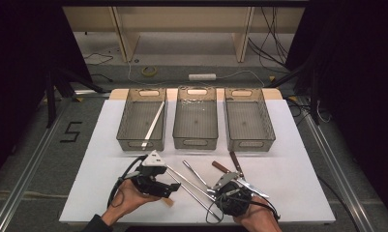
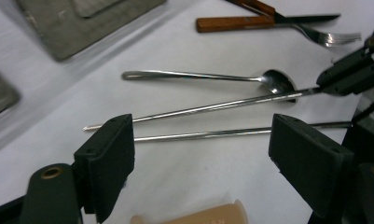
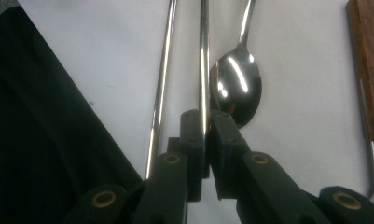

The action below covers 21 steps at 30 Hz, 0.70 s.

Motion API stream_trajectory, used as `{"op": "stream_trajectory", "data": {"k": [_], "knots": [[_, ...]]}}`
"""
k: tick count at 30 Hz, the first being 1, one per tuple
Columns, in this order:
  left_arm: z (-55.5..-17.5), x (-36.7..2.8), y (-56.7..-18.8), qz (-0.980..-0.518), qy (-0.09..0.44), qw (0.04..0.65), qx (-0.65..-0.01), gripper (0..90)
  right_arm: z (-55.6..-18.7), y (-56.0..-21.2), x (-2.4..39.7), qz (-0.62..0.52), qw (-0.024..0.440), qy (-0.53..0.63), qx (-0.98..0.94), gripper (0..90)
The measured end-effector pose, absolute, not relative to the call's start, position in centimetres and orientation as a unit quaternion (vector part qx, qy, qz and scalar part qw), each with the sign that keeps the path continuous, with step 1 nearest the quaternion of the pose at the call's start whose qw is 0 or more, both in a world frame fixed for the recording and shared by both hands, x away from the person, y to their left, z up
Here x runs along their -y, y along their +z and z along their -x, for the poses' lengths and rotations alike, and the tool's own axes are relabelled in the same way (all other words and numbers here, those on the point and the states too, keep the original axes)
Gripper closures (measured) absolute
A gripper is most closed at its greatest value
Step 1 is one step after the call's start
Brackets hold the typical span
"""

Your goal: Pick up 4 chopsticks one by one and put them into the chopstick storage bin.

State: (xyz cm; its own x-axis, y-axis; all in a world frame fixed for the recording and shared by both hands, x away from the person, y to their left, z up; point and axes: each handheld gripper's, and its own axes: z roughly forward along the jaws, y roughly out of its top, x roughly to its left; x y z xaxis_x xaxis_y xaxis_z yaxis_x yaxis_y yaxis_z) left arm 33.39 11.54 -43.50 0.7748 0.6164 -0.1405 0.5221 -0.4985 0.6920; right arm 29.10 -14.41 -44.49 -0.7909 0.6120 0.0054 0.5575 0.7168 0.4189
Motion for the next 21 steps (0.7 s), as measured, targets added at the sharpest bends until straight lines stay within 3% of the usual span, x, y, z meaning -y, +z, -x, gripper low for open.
{"op": "stream_trajectory", "data": {"k": [8,21], "knots": [[-34.1,-8.3,-45.0,-0.9,0.044,0.346,-0.262,26.1,-29.7,-43.5,14.2,-0.302,0.064,0.199,-0.93,84.8],[-35.2,-5.6,-46.0,-0.927,0.079,0.305,-0.203,33.2,-30.2,-42.3,14.3,-0.291,0.063,0.198,-0.934,84.8]]}}
